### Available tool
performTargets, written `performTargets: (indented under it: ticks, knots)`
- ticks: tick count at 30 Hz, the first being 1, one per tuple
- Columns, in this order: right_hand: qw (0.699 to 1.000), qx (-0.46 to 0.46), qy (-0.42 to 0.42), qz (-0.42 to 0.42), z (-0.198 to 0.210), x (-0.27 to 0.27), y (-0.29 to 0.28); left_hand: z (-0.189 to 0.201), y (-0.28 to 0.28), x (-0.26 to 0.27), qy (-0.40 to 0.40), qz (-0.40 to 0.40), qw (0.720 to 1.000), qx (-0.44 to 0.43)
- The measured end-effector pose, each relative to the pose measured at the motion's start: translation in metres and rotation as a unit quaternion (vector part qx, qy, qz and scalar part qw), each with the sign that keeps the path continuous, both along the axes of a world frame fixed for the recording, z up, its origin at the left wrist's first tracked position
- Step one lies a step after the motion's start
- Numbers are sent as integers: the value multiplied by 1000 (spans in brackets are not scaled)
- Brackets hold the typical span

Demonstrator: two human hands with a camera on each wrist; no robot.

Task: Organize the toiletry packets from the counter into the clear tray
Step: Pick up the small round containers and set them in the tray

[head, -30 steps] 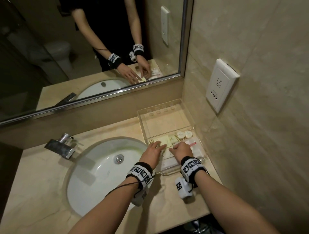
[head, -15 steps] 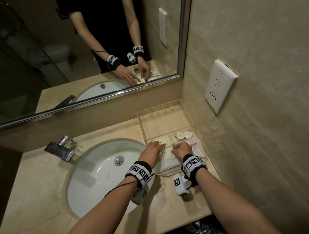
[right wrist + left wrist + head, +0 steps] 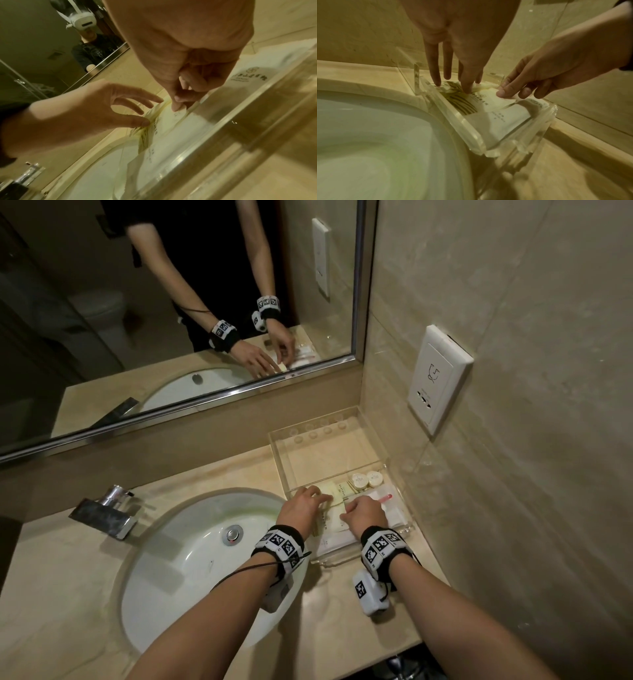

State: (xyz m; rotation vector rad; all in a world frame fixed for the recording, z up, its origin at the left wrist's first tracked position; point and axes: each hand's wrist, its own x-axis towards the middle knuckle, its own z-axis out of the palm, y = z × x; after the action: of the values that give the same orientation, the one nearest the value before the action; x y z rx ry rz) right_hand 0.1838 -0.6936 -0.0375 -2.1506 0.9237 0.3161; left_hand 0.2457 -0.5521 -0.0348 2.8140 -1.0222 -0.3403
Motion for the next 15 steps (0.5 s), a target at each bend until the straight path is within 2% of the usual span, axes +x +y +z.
performTargets:
  ticks: [6,11,15]
  knots:
    - [1000,-7,-7,-8,-3,-4,-2,-5,-3,3,-8,-2,1000,1]
    - [998,-12,-55,1,-1,-10,-9,-5,0,3,-14,3,999,-35]
    - [990,-42,-100,93,-1,-26,-34,4,7,-10,2,6,995,-103]
